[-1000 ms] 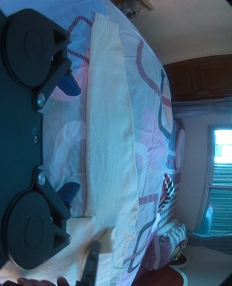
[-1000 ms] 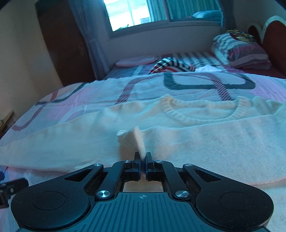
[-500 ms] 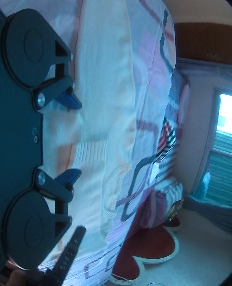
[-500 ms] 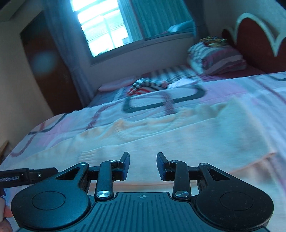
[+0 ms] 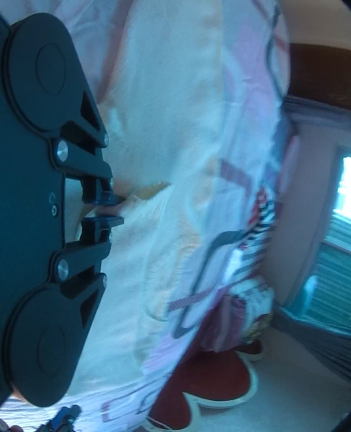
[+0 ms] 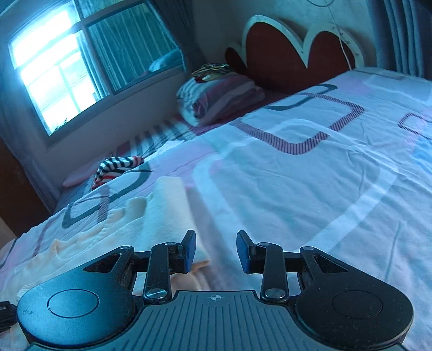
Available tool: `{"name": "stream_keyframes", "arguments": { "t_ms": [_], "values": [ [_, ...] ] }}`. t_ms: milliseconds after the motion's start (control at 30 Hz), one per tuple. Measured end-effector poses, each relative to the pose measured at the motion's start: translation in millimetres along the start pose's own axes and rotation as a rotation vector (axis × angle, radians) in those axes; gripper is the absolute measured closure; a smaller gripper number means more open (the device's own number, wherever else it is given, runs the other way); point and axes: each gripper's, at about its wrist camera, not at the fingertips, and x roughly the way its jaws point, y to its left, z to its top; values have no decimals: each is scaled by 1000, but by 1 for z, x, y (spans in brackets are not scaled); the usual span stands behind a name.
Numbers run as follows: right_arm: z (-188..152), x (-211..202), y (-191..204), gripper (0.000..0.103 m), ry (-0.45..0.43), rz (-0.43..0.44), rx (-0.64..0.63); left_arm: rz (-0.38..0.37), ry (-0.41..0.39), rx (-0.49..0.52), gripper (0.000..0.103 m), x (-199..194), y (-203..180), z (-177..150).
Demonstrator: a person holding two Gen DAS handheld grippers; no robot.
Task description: Fold small clothes
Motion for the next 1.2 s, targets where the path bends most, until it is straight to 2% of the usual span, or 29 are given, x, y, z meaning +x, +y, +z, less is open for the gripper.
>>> {"name": "stream_keyframes", "arguments": {
  "t_ms": [100,300,333,367,433,467,533,667,733,800,833,867,933,1033,1133,1200],
  "values": [
    [2,2,-2,69,1,12,-7,29,-64,43,96,-16,-3,8],
    [2,13,7,69,32,84,-48,61,-23,79,96,-7,2,5],
    [0,14,11,76,39,109,-75,65,-18,82,96,-6,3,2],
    [-2,16,16,93,52,132,-108,69,-14,86,96,-5,4,0],
    [-7,20,25,99,73,166,-166,77,-10,88,96,-2,5,-4],
    [-10,23,28,100,87,184,-196,82,-14,88,96,-2,5,-5],
    [-17,33,32,101,128,151,-264,92,-22,83,96,-1,7,-6],
    [-14,36,21,103,131,138,-239,105,-9,92,96,6,9,-7],
    [-10,33,21,103,121,166,-224,132,-14,106,85,5,8,-7],
    [-3,34,27,103,111,200,-235,219,-79,133,66,-4,3,-6],
    [-1,38,33,103,114,216,-251,241,-112,157,63,-7,-2,-5],
    [1,44,41,103,121,233,-271,232,-125,172,63,-8,-7,-3],
    [0,57,59,103,126,274,-303,166,-114,230,66,-1,-25,0],
    [-4,77,86,103,154,325,-359,146,-79,322,64,19,-50,-3],
    [-7,94,98,103,188,360,-421,159,-36,283,63,31,-45,-2],
    [-1,103,92,103,184,343,-435,168,-35,263,63,33,-36,-1]
  ]
}}
